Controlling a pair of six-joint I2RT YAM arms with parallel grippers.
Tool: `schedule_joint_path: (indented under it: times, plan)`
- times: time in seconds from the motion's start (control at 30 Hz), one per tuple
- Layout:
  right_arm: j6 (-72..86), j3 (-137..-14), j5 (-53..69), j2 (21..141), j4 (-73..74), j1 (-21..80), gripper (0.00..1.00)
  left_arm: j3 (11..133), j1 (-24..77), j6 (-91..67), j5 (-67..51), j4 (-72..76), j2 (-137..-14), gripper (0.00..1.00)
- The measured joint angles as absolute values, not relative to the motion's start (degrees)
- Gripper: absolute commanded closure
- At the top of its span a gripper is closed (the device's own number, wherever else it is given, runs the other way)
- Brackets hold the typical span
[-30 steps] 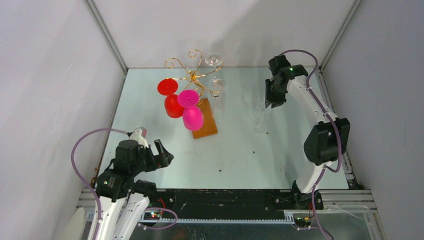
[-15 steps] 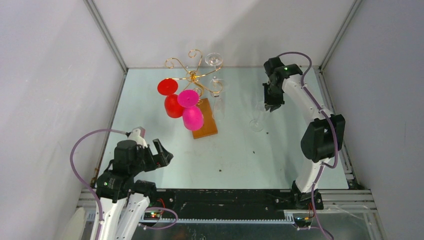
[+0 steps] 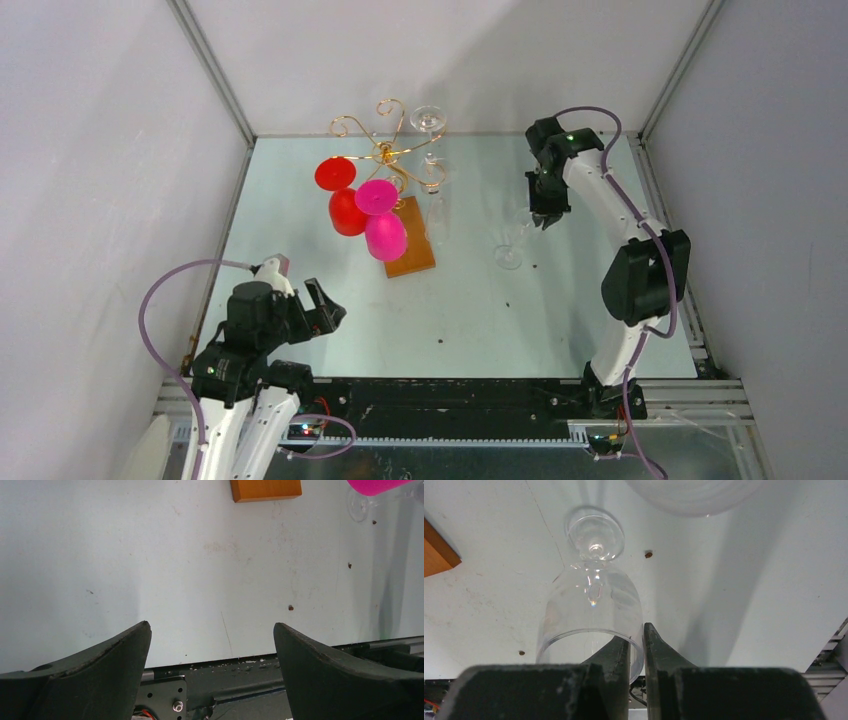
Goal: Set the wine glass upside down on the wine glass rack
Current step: Pick up the wine glass at the center of the board, then turn the wine glass upside down at the wine rack.
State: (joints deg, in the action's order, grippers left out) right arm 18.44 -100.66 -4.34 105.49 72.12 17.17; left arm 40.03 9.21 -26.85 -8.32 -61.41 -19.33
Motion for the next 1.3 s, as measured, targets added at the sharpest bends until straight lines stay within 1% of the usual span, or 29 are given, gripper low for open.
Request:
schedule_joint_path:
  times: [0.03, 0.23, 0.53, 0.77, 0.93, 1.03, 1.3]
  plan:
    - [18.44, -100.66, -4.32, 105.32, 72.42, 17.26, 0.97, 40.03, 9.21, -26.87, -8.32, -61.39, -19.31, 0.00]
    - [18.46, -100.66, -4.12, 102.72, 73.56, 17.69, 1.00, 39.97, 9.17, -26.85, -8.32, -61.39, -19.07, 0.00]
    - [18.61, -100.64, -4.23, 94.96, 74.72, 18.37, 1.00, 39.20, 9.17, -26.85, -8.34, -61.36, -18.94, 0.00]
    - [19.27, -95.88, -2.98, 77.91, 71.29, 19.49, 1.00, 39.20, 9.17, -26.85, -8.32, -61.36, -18.96, 0.00]
    - [20.01, -88.97, 0.49, 64.14, 65.98, 18.00, 1.00, 39.35, 9.17, -26.85, -8.10, -61.43, -18.96, 0.00]
    - [20.18, -83.92, 1.69, 56.80, 61.01, 17.47, 1.00, 41.52, 9.17, -26.70, -7.70, -61.65, -19.70, 0.00]
    - [20.99, -77.87, 1.76, 46.15, 51.94, 16.82, 1.00, 49.91, 9.17, -27.24, -9.15, -60.53, -21.06, 0.00]
